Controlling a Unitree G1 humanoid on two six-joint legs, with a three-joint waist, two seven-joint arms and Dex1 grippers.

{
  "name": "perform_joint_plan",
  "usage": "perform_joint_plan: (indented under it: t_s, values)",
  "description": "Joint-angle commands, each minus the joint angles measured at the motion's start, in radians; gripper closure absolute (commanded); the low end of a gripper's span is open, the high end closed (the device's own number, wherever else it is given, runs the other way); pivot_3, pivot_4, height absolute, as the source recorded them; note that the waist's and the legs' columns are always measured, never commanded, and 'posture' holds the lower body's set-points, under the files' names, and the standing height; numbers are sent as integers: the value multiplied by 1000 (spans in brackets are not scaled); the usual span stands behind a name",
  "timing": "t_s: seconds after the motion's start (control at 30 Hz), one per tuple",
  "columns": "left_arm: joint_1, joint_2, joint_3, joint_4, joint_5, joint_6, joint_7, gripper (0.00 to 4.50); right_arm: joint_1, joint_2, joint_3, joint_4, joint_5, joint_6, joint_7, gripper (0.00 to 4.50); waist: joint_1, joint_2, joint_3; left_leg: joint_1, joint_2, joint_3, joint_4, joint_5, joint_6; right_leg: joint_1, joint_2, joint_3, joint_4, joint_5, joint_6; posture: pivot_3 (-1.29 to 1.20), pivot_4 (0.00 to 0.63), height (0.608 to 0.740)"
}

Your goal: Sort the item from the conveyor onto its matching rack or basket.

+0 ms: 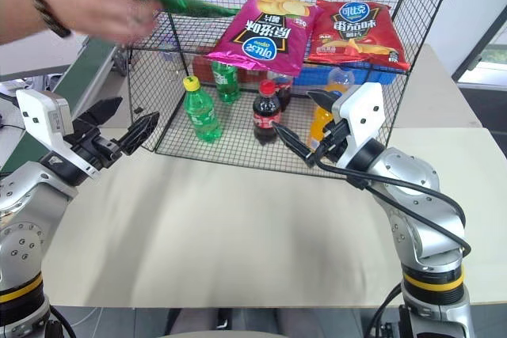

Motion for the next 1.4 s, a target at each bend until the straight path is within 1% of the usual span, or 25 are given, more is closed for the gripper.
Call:
perform_joint_plan:
  t_s: [0.03,0.17,0.33,0.53,0.83,0.97,1.27,1.33,1.4]
  values:
    - [-7,13,14,-26,-7,-11,3,26,-20,5,-18,-35,0,-40,-6,0,0,0,0,0,0,0,0,0,0,0,0,0,0,0,0,0,150,740]
    - [21,16,28,-38,-7,-8,3,26,-26,7,-18,-29,4,-48,-3,0,-1,0,0,0,0,0,0,0,0,0,0,0,0,0,0,0,150,740]
    - [75,17,72,-60,-2,-12,30,26,-34,18,-7,-20,10,-55,3,0,-4,0,0,0,0,0,0,0,0,0,0,0,0,0,0,0,150,740]
    - [156,15,119,-43,60,-63,30,26,-61,31,10,6,5,-67,24,0,-9,0,0,0,0,0,0,0,0,0,0,0,0,0,0,0,150,740]
    - [283,-35,131,-86,68,-91,39,26,-92,26,22,8,10,-52,36,0,-13,0,0,0,1,0,0,0,0,0,-1,0,0,0,0,0,150,740]
    - [295,-55,145,-94,50,-84,67,26,-96,24,26,5,18,-46,42,0,-13,0,0,0,1,0,0,0,0,0,-1,0,0,0,0,0,150,740]
    - [327,-49,182,-108,48,-89,72,26,-132,23,40,38,17,-55,78,0,-15,0,0,1,1,0,0,0,0,0,-1,0,0,0,0,0,150,740]
    - [332,-55,201,-117,33,-83,82,26,-149,24,46,50,21,-53,93,0,-16,0,0,1,1,0,0,0,0,0,-1,0,0,0,0,0,150,740]
    - [334,-80,244,-118,-9,-66,125,26,-163,22,54,58,32,-43,114,0,-17,0,0,1,1,0,0,0,0,0,-1,0,0,0,0,0,150,740]
